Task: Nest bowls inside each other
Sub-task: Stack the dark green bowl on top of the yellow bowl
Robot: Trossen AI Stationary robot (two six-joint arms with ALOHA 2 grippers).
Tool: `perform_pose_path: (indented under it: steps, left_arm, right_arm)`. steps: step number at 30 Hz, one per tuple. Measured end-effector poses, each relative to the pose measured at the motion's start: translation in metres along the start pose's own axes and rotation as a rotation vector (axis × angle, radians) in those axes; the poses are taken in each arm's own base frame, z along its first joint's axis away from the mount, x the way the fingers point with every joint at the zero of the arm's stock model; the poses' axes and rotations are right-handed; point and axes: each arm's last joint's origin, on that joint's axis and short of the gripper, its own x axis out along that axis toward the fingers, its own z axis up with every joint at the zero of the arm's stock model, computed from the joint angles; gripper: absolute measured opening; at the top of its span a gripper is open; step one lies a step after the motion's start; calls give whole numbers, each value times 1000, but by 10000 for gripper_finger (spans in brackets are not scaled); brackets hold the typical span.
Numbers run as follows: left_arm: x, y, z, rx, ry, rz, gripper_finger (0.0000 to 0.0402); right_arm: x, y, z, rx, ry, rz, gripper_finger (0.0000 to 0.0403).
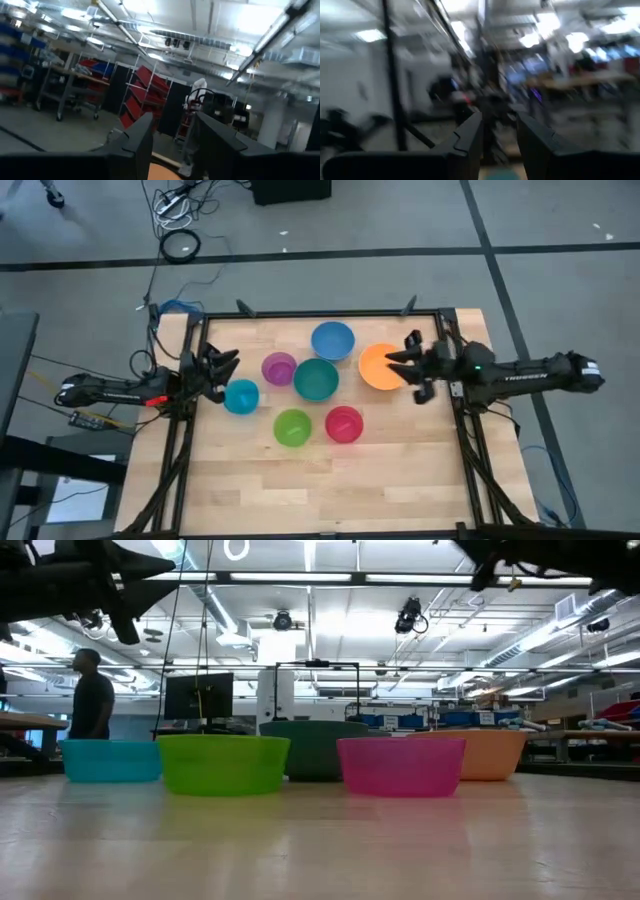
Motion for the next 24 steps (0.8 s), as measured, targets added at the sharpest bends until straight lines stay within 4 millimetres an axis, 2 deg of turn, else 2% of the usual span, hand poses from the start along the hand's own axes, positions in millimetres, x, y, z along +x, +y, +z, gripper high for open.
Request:
perform_pose_path:
  steps: [5,9,13,17,20,24]
  left_arm:
    - [0,-1,-2,-23,27,-35,152]
    - [10,-6,3,68,221,20,152]
    - [28,-18,24,243,542,121,152]
    - [54,-36,54,346,680,140,152]
    - [74,-48,67,384,770,167,152]
    - [99,-54,66,353,905,284,152]
  right_arm:
    - [39,0,-2,-57,258,-202,105]
    - [66,1,9,-83,421,-422,105]
    - [83,0,30,-112,653,-663,101]
    - [98,-7,42,24,848,-762,97]
    - [109,-18,31,211,1025,-775,96]
    - [130,-32,-9,318,1174,-731,104]
